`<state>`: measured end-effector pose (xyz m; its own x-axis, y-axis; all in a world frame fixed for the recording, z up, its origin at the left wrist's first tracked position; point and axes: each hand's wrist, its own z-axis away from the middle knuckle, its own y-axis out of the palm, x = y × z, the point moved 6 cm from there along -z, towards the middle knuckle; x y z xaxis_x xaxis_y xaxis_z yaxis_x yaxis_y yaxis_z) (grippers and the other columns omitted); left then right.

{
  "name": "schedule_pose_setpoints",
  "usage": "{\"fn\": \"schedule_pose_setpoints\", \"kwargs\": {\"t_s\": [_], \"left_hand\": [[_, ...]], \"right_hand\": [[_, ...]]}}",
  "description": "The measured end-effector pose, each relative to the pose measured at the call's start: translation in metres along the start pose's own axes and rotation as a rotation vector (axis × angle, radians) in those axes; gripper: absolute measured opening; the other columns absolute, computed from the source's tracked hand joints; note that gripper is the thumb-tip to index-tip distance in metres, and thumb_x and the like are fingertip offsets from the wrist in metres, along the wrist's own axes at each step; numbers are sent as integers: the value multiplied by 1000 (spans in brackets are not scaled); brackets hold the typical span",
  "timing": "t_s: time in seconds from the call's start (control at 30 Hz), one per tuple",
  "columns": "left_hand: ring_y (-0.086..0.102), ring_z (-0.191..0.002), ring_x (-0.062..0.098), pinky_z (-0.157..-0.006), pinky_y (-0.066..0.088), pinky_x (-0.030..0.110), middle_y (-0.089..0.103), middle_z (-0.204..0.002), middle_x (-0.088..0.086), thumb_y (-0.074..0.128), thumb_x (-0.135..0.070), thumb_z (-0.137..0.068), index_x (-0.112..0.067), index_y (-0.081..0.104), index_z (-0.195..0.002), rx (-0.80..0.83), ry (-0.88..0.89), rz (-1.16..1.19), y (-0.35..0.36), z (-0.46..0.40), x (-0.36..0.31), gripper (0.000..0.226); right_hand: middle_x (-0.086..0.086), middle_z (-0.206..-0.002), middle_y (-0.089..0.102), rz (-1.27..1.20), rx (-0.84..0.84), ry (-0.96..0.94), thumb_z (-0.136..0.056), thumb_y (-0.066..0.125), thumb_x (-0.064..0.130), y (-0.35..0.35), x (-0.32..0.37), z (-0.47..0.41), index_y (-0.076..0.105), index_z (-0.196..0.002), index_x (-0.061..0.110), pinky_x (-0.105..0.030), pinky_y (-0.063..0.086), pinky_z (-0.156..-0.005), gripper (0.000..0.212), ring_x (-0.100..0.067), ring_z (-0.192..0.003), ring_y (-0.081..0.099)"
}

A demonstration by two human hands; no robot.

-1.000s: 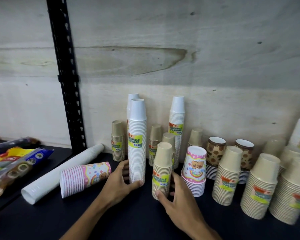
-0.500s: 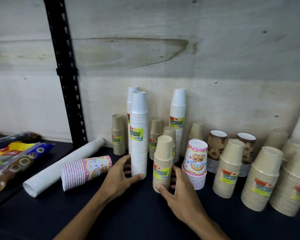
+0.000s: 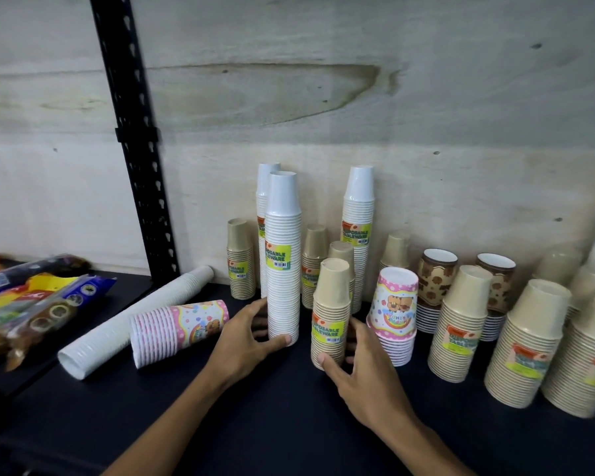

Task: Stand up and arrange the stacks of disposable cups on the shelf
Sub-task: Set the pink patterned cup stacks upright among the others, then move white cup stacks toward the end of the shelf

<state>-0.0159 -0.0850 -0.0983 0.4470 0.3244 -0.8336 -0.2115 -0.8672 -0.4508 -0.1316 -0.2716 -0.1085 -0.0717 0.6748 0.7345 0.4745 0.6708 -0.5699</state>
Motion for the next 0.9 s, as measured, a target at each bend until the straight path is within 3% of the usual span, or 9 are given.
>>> {"fn": "schedule_pose_setpoints", "kwargs": {"t_s": [0.13,0.27,0.33,0.43,0.57,0.7,0.9], "left_hand": [[65,-104,2,-89,55,19,67,-115,-10,89,-27,-67,-20,48,-140,-7,-21,-12,-2,2,-1,83],[64,-104,6,-88,55,20,64,-115,-7,91,-22,-65,-18,50,-139,-24,-49,-50,-10,10,-6,85],[63,-101,7,-83,55,18,63,-114,-7,89,-17,-68,-16,51,-137,-51,-75,-58,-21,20,-10,79],[67,-92,6,-84,58,24,68,-105,-10,85,-20,-74,-21,61,-124,-109,-83,-94,-49,37,-23,56],[70,-77,8,-77,59,29,74,-88,-8,77,-29,-82,-27,69,-105,-250,-92,-129,-101,48,-45,24],[64,-72,0,-69,47,17,72,-83,-13,73,-37,-84,-31,69,-98,-365,-92,-274,-143,42,-50,16],[66,-98,16,-88,51,34,71,-95,-7,73,-39,-83,-22,68,-109,-383,-236,-400,-181,3,3,31]], "right_hand": [[7,-141,47,10,9,44,-77,70,55,-1,0,3,21,-150,27,-38,50,-103,92,-10,-127,51],[1,-141,44,89,12,64,-84,72,45,-8,8,17,15,-154,17,-33,49,-102,95,-12,-125,51],[0,-135,45,186,-23,34,-86,70,44,-13,18,28,27,-148,15,-27,48,-95,81,-15,-123,52],[4,-109,47,264,-155,-180,-83,73,39,-20,42,44,48,-120,17,-25,46,-81,49,-17,-100,56],[7,-101,45,262,-80,-374,-87,61,42,-1,77,52,50,-103,24,-26,49,-76,27,-14,-91,52],[8,-114,42,261,123,-455,-93,57,42,41,110,39,51,-115,26,-27,49,-87,28,-11,-106,48],[-5,-150,28,442,304,-542,-90,63,25,113,147,-5,31,-147,16,-42,39,-107,66,-27,-133,36]]}}
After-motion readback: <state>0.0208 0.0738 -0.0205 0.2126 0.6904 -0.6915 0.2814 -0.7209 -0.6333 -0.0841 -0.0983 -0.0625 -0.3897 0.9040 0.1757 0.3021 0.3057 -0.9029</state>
